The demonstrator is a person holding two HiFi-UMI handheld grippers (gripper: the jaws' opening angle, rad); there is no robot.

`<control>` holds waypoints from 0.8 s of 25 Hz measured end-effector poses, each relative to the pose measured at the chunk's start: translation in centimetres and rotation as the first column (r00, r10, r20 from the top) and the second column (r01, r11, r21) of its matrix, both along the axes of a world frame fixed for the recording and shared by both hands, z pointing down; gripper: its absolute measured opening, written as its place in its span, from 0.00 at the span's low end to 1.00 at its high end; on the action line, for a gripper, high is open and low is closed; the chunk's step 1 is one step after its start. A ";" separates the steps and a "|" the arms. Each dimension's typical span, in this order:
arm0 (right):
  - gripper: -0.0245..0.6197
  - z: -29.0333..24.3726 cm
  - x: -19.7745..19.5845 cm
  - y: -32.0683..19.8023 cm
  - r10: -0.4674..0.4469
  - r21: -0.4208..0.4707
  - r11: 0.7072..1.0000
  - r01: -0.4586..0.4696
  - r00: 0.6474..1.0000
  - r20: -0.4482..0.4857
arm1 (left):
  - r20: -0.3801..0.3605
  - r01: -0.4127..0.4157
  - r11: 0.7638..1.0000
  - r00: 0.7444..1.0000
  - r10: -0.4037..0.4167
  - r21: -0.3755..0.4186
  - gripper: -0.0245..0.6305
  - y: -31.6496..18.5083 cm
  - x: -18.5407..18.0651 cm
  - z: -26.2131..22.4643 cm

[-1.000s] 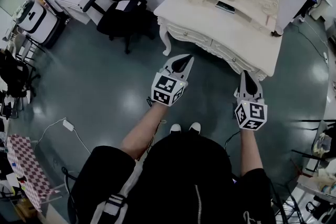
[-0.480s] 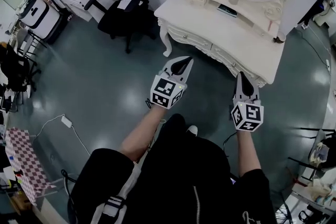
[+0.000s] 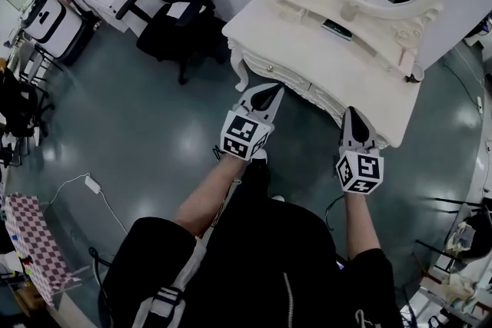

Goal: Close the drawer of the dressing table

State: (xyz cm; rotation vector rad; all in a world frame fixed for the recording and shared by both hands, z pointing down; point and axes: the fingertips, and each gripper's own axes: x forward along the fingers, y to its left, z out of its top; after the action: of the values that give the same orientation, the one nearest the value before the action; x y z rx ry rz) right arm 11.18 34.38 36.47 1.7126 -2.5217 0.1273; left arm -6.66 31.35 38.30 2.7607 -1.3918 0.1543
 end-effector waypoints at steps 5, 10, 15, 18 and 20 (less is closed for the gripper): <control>0.04 0.0 -0.9 -6.3 0.041 -0.007 0.999 -0.041 0.999 -0.007 | 0.007 -0.040 0.999 0.999 0.040 0.000 0.05 -6.9 -0.8 0.2; 0.04 -0.6 -1.7 -11.5 0.094 -0.003 0.996 -0.094 0.996 -0.003 | 0.016 -0.092 0.996 0.996 0.092 -0.006 0.05 -12.6 -1.8 0.1; 0.04 -1.2 -2.1 -14.6 0.164 0.012 0.986 -0.164 0.986 0.010 | 0.028 -0.151 0.989 0.988 0.150 0.004 0.05 -16.9 -2.3 -0.3; 0.04 -0.7 -1.6 -16.2 0.185 0.003 0.983 -0.185 0.983 0.002 | 0.024 -0.172 0.985 0.985 0.172 -0.006 0.05 -19.1 -1.8 0.2; 0.04 -0.5 -1.0 -17.3 0.202 -0.002 0.979 -0.202 0.979 -0.001 | 0.019 -0.186 0.982 0.982 0.186 -0.009 0.05 -20.5 -1.1 0.3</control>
State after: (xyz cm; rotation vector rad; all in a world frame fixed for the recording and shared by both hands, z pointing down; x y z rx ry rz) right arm 10.20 17.04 35.97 1.9639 -2.3396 0.1433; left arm -7.78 10.87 38.61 2.8879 -1.1318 0.1936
